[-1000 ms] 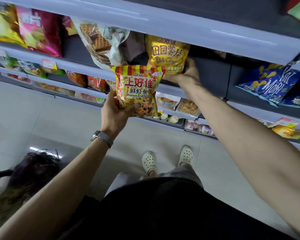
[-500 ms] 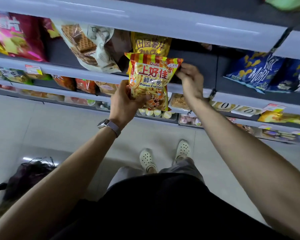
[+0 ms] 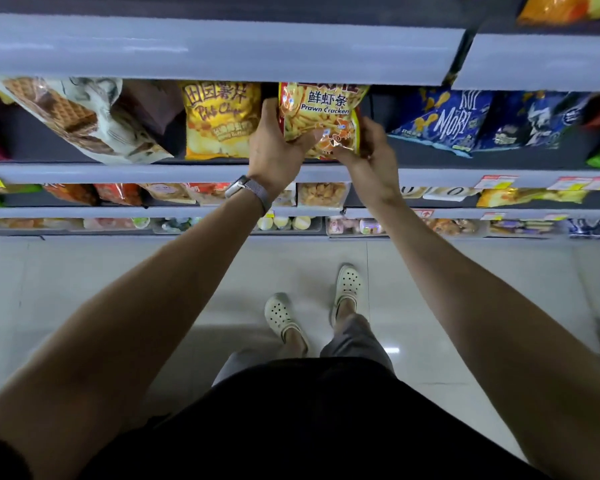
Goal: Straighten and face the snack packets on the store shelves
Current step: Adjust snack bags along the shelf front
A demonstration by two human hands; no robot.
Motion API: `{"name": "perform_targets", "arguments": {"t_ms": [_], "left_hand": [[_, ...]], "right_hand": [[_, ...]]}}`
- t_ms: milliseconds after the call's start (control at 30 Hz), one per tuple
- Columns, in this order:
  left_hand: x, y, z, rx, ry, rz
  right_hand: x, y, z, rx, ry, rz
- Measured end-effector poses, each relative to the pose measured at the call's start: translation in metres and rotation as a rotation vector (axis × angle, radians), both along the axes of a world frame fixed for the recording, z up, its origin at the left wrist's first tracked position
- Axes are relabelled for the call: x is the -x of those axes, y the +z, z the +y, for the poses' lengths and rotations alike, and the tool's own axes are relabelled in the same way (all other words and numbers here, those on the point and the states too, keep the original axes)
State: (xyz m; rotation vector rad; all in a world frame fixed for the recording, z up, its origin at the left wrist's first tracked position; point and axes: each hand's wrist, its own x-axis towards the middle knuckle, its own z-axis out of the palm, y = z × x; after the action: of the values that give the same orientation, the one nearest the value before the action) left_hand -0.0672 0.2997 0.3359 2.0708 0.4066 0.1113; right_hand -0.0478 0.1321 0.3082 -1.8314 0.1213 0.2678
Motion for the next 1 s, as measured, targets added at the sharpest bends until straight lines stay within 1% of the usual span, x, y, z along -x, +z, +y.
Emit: {"name": "perform_targets", "arguments": {"t_ms": [167, 300, 433, 567, 667, 800, 900, 1000], "left_hand": [[-0.013, -0.017, 0.003, -0.032, -0.091, 0.102], [-0.006, -0.027, 0.005, -0.042, -0.079, 0.188], [0.004, -0.024, 0.010, -0.040, -0.078, 0.222], [0.014, -0.020, 0.018, -0.109, -0.153, 0.253], [0.026, -0.004, 0.020, -0.130, -0.188, 0.292], [0.051, 0.024, 0.018, -0.193, -0.254, 0.354], [0.073, 0.039, 0.018, -0.225, -0.272, 0.356], [0.098, 0.051, 0.022, -0.227, -0.261, 0.361]], "right_hand": [[-0.023, -0.017, -0.002, 0.133, 0.062, 0.036], [-0.030, -0.018, -0.002, 0.226, 0.145, 0.059], [-0.027, -0.015, -0.007, 0.267, 0.189, 0.049], [-0.025, -0.009, -0.012, 0.335, 0.231, 0.057], [-0.018, 0.000, -0.014, 0.394, 0.267, 0.076], [0.001, 0.015, -0.019, 0.481, 0.259, 0.052], [0.025, 0.035, -0.021, 0.551, 0.240, 0.044], [0.056, 0.060, -0.024, 0.581, 0.285, 0.010]]}}
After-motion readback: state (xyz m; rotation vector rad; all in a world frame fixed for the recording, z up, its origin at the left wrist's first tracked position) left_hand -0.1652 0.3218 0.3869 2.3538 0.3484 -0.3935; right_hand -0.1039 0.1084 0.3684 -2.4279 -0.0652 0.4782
